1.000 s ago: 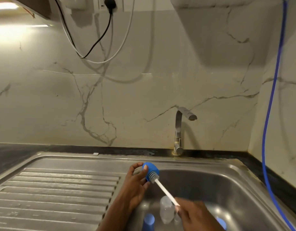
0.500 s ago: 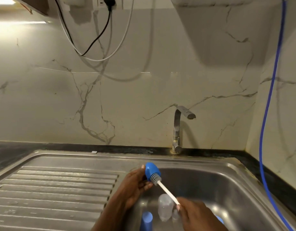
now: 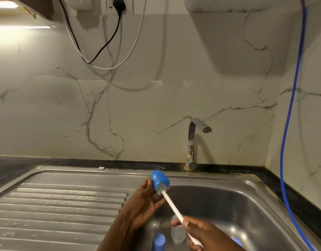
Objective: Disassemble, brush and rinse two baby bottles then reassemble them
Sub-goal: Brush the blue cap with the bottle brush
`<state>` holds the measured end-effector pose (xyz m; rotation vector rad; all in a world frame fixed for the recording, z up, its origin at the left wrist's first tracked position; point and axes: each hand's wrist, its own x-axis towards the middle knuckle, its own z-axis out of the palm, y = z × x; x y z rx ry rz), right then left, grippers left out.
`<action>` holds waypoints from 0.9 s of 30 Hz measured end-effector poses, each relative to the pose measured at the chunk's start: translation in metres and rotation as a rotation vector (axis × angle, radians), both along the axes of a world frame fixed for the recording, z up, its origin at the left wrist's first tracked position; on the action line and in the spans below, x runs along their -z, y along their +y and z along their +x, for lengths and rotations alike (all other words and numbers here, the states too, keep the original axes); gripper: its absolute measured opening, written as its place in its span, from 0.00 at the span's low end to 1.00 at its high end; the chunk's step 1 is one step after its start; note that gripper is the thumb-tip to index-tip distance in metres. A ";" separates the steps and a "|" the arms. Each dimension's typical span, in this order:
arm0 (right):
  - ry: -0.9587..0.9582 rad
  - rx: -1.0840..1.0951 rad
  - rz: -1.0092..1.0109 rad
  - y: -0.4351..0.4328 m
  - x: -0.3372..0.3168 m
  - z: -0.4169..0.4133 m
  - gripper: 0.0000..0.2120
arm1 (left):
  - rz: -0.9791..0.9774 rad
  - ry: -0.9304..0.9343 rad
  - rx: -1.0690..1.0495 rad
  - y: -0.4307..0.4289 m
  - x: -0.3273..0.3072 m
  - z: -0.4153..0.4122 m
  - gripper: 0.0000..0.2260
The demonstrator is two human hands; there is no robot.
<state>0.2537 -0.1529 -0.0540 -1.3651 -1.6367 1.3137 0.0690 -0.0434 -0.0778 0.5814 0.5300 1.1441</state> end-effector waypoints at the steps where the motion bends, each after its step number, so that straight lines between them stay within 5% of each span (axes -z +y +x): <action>1: -0.121 0.084 0.115 0.000 0.003 0.000 0.10 | 0.029 0.160 -0.073 0.002 0.003 0.001 0.18; 4: -0.492 0.234 0.278 -0.001 0.008 0.005 0.12 | 0.058 0.478 -0.160 0.004 0.008 0.005 0.12; 9: -0.514 0.172 0.293 -0.004 0.016 0.001 0.11 | -0.037 0.472 -0.117 -0.002 0.003 0.011 0.15; 11: -0.347 0.086 0.188 -0.006 0.017 0.000 0.12 | -0.058 0.342 -0.071 -0.002 0.003 0.007 0.19; 15: 0.403 -0.030 -0.288 -0.011 -0.011 -0.002 0.15 | -0.100 -0.341 0.136 -0.004 -0.005 -0.003 0.35; 17: 0.457 -0.047 -0.320 -0.012 -0.018 -0.004 0.16 | -0.061 -0.373 0.153 -0.005 -0.009 -0.002 0.29; 19: 0.270 0.005 -0.160 -0.010 -0.012 -0.008 0.13 | -0.026 -0.152 0.061 0.001 -0.002 0.000 0.23; 23: -0.488 0.229 0.308 -0.002 0.013 0.007 0.09 | 0.061 0.361 -0.172 0.008 0.009 0.005 0.12; 27: -0.581 0.224 0.349 -0.001 0.018 0.012 0.10 | -0.003 0.455 -0.096 0.002 0.005 0.013 0.19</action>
